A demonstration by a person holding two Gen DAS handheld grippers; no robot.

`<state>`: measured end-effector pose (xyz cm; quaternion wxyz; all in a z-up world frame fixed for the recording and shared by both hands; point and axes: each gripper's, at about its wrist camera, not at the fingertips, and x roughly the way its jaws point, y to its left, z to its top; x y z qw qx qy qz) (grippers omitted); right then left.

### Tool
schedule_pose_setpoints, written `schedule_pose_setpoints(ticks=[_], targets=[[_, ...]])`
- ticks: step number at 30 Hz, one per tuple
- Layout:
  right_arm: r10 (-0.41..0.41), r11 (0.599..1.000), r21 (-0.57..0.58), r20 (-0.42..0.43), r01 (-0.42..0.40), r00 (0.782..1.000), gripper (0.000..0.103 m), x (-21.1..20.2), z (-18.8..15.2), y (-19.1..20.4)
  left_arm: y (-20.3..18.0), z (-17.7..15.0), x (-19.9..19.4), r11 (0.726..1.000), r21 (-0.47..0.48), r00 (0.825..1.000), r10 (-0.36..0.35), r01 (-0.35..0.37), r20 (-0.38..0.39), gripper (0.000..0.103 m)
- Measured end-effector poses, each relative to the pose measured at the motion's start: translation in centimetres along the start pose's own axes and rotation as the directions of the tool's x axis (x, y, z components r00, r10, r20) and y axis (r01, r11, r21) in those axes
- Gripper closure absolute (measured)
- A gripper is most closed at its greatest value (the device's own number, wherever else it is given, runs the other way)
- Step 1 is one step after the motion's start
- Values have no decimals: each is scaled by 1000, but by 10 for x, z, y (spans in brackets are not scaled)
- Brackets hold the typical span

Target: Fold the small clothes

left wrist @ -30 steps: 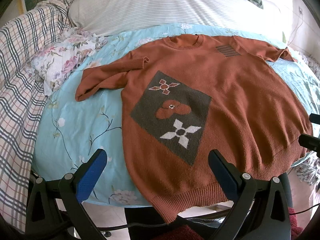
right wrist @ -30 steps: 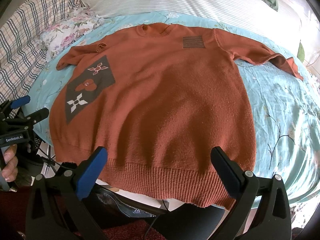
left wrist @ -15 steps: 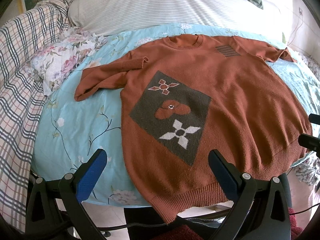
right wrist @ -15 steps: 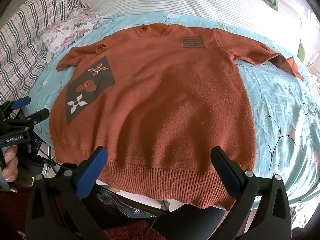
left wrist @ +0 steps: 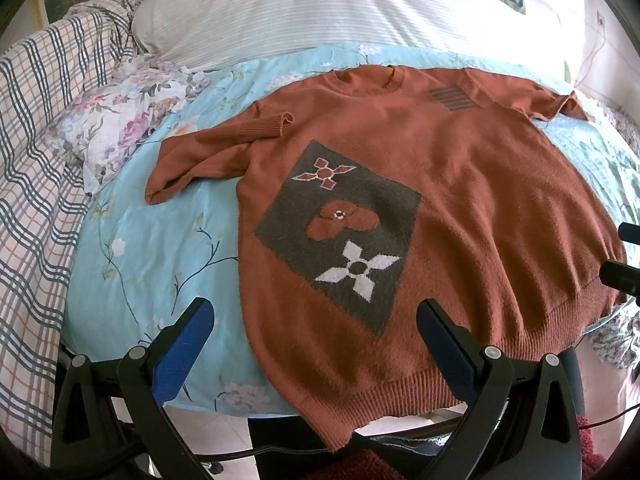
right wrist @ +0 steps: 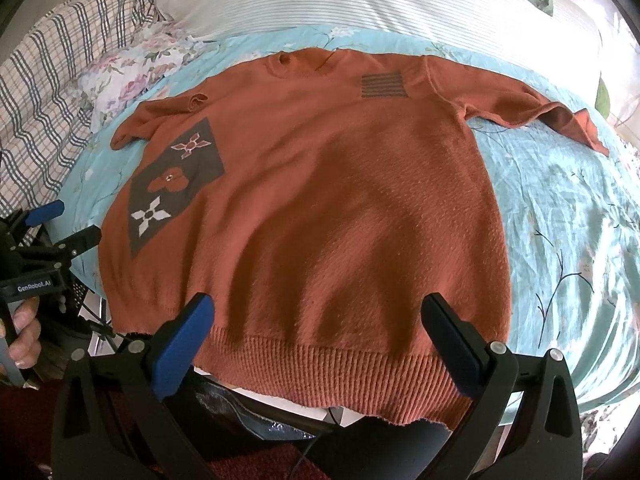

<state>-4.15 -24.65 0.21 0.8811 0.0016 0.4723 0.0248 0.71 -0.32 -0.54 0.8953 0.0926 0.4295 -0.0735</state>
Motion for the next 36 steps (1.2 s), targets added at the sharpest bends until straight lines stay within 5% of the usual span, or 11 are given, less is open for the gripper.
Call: schedule_pose_setpoints(ticks=[11,21,23,31,36], targets=[[34,994,99,63,-40,997,1,6,12,-30,0,11,14,999,1,999,-35,35,3,1],[43,928,363,100,-77,994,2,20,31,-131,0,34,42,998,-7,996,-63,62,-62,1],[21,912,404,122,-69,992,12,21,39,-161,-3,40,47,997,-13,996,-78,77,-51,1],[-114,801,598,178,-15,977,24,29,84,-301,-15,65,63,995,-10,994,-101,100,-50,2],[-197,676,736,216,-27,956,46,47,112,-403,-22,77,77,995,-7,993,-97,97,-70,2]])
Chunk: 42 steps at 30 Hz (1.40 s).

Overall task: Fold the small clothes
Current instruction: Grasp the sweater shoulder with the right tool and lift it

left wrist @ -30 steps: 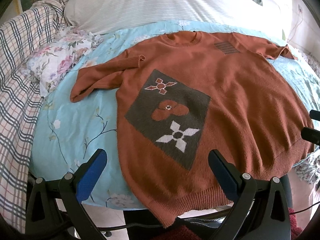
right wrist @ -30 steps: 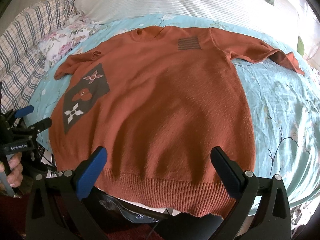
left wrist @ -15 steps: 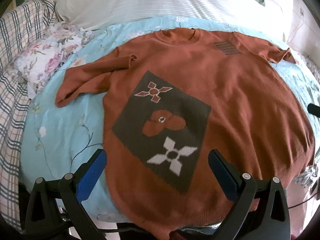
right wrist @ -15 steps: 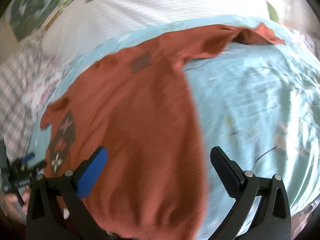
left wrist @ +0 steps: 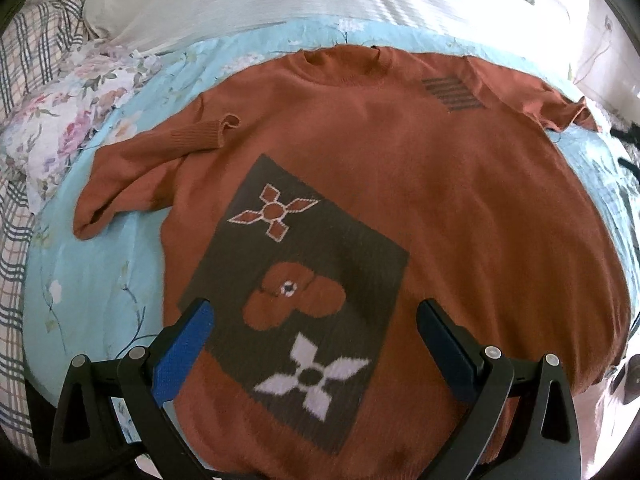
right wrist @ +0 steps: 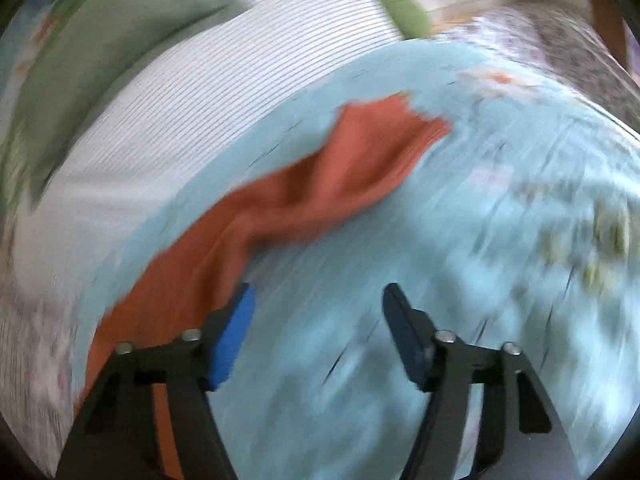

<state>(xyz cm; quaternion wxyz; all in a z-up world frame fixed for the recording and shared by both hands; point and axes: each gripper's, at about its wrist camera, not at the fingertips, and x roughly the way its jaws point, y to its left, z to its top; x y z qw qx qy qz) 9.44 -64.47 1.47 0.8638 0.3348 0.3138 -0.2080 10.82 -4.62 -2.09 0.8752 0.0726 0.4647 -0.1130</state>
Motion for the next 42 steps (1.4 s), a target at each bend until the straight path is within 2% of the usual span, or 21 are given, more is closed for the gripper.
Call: schedule_pose_setpoints(ticks=[1,4,6,8,9,11,12,15,18,21,24,29,33,35,38,40,42], targets=[[-9,1000,23,15,8,1000,50,6,12,-7,-1,2,3,1000,1,1000,1,-1,-11,2],[-72,994,84,46,68,996,52,31,46,-28,-6,8,13,1000,2,1000,3,-3,-31,2],[-133,988,83,51,128,990,52,46,63,-35,-9,13,20,1000,0,999,1,-1,-46,2],[-144,986,96,49,139,988,56,61,74,-42,-11,18,26,1000,-3,999,-2,1,-51,2],[-140,985,110,53,133,989,61,64,77,-46,-12,20,29,1000,-4,998,-3,3,-55,2],[-122,985,131,53,114,991,92,71,84,-50,-14,24,35,1000,-8,998,-10,9,-60,2],[-110,987,123,50,103,993,94,72,85,-45,-15,26,37,1000,-10,998,-12,11,-61,2],[-50,998,33,82,47,995,94,60,80,-13,-14,29,42,1000,-11,997,-14,13,-73,2],[58,997,-57,79,-54,995,95,44,66,37,-10,31,43,1000,-18,998,-22,21,-63,2],[181,975,-138,33,-175,983,95,31,39,98,-6,30,43,999,-31,997,-35,33,-63,2],[267,943,-193,-45,-270,963,95,31,9,150,-3,29,38,998,-38,998,-42,40,-47,2],[398,864,-230,-233,-448,887,95,55,-65,245,8,21,27,997,-55,998,-53,52,-17,2],[463,806,-206,-365,-555,808,95,76,-130,312,23,14,22,994,-90,998,-56,55,-7,2],[497,777,-169,-426,-606,756,95,86,-162,344,33,10,19,993,-105,999,-54,55,4,2],[520,743,-139,-495,-654,696,95,96,-201,376,45,6,16,991,-122,998,-56,57,12,2],[538,714,-111,-545,-692,643,95,105,-227,398,51,3,16,989,-131,998,-59,61,17,2],[535,698,-114,-574,-707,621,95,106,-250,411,57,3,18,987,-143,998,-67,68,15,2]])
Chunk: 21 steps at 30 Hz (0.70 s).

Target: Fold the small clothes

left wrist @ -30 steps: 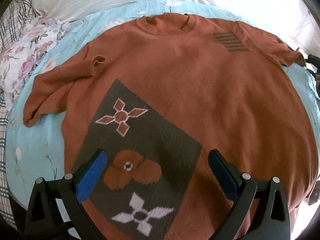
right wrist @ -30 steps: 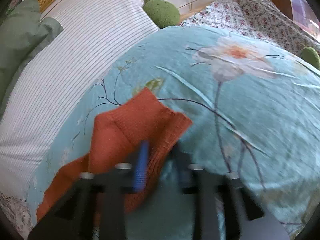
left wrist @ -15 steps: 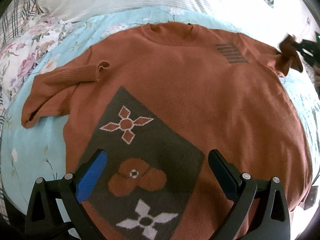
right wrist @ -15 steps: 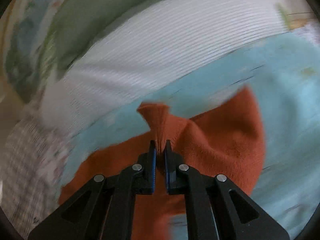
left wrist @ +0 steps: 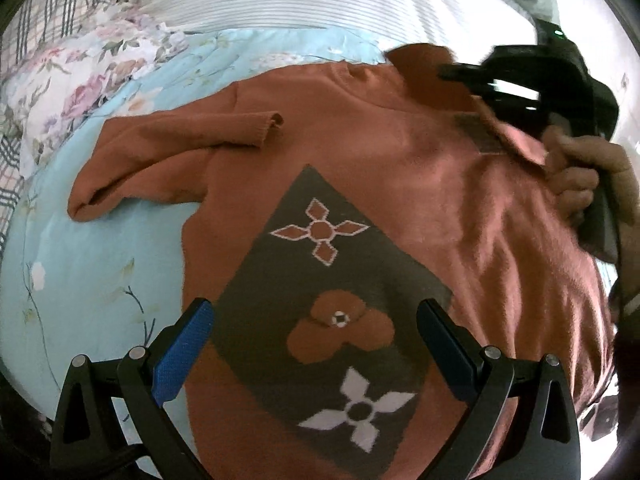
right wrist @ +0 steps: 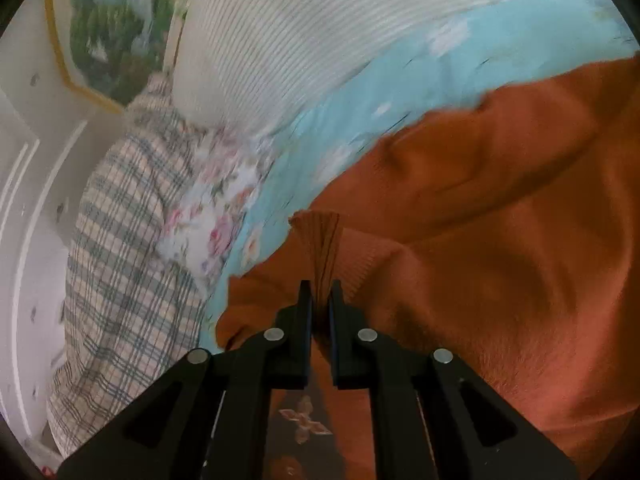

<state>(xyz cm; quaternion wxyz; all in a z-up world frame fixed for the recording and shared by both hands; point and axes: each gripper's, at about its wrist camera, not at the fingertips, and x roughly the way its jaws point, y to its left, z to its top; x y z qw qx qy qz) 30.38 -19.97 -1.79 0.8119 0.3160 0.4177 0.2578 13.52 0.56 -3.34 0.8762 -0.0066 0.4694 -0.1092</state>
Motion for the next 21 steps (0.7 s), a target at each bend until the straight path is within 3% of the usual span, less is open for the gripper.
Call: schedule_pose_setpoints(ticks=[4,6,8,10,15,21], targets=[[32,999,-3,-67,-33,997,95,42,-9,15,10,2,2,999,-17,999,-34,34,5,2],[47,999,5,-90,-47,995,91,55,-14,14,13,5,4,998,-23,998,-58,59,6,2],[44,999,36,-124,-39,991,81,66,-18,10,15,10,8,996,-29,996,-84,84,10,2],[63,997,50,-134,-57,989,80,69,-21,10,17,17,12,994,-36,995,-102,103,20,2],[77,996,42,-68,-75,995,80,27,-25,9,16,43,36,985,-64,987,-162,163,20,2],[-17,997,83,113,8,993,76,-77,-43,-20,14,88,91,972,-131,980,-197,194,-16,2]])
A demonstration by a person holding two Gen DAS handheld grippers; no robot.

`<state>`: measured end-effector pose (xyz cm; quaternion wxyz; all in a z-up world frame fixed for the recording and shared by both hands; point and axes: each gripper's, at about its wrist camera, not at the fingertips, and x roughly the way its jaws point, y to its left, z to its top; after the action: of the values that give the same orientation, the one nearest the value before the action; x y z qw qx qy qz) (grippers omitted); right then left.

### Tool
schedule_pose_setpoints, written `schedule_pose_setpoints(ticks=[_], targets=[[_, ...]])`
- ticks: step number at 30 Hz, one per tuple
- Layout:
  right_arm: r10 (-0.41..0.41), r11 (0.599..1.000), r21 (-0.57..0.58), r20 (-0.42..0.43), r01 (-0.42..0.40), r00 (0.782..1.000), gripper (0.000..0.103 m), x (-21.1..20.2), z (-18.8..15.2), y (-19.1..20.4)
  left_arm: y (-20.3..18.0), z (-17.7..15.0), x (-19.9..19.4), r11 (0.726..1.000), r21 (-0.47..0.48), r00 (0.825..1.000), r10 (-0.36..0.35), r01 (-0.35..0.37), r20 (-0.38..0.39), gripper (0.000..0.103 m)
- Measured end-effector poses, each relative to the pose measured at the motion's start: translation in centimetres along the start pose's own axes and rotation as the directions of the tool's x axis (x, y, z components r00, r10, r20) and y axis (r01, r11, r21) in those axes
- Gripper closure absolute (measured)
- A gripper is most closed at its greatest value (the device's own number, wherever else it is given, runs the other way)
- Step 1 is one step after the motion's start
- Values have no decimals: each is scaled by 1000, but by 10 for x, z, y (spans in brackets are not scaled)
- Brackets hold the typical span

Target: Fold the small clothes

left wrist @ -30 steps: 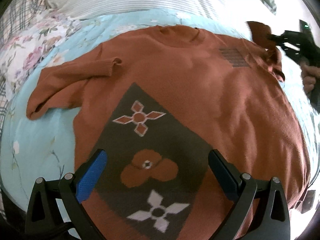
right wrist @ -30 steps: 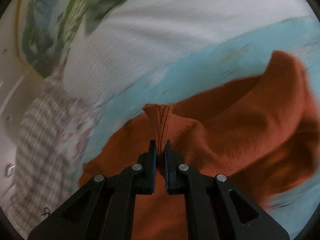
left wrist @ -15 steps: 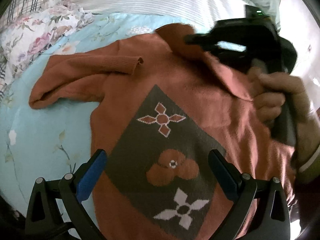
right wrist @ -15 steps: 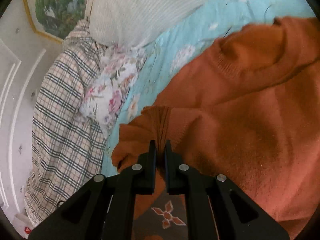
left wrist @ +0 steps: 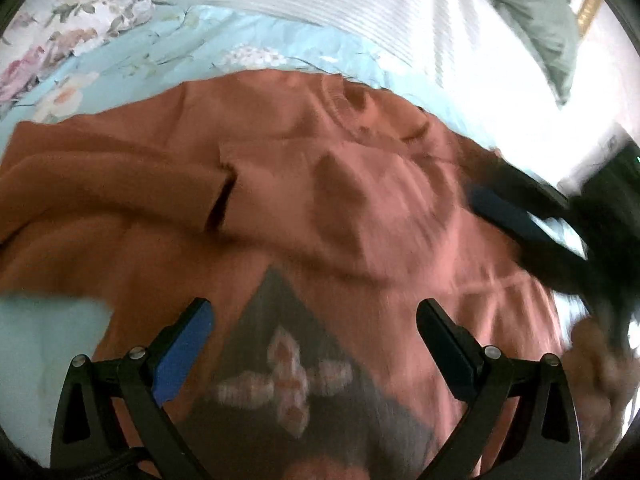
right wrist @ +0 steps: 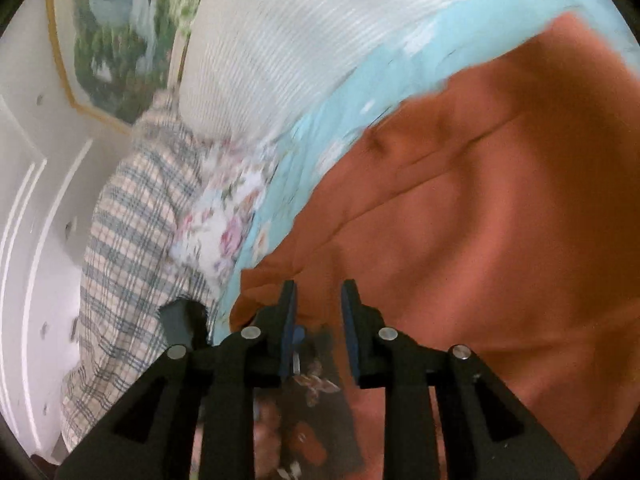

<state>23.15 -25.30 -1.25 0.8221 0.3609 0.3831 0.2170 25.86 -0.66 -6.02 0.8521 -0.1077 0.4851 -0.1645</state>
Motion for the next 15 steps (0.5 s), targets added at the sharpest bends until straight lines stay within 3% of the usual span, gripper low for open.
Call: schedule_pose_setpoints(ticks=[4,5,6,7,8,10,12,14,15], targets=[[-107,994,40,111,103,988,71,-57,-6,-26,10,27,27,998,-55,1000,26,-25,9,8],[-134,990,54,134,127,982,71,-69,-6,-33,8,31,29,998,-52,999,41,-39,31,19],[-156,987,67,153,148,976,71,-80,-5,-40,7,34,29,998,-44,998,52,-50,45,43],[-182,982,79,170,171,969,71,-91,-2,-47,6,36,30,998,-35,997,56,-54,48,61],[-206,978,84,179,194,962,71,-100,1,-53,6,36,30,998,-36,998,45,-44,44,98],[-276,961,92,201,262,940,71,-118,11,-63,7,37,18,998,-43,996,43,-39,81,98],[-331,943,99,220,317,918,71,-129,26,-74,8,34,-2,996,-21,982,94,-92,162,98],[-365,931,94,221,353,904,71,-129,40,-82,15,31,-10,988,-17,969,153,-153,194,98],[-377,926,87,205,367,903,71,-125,48,-86,20,30,-11,989,-21,970,148,-146,193,98]])
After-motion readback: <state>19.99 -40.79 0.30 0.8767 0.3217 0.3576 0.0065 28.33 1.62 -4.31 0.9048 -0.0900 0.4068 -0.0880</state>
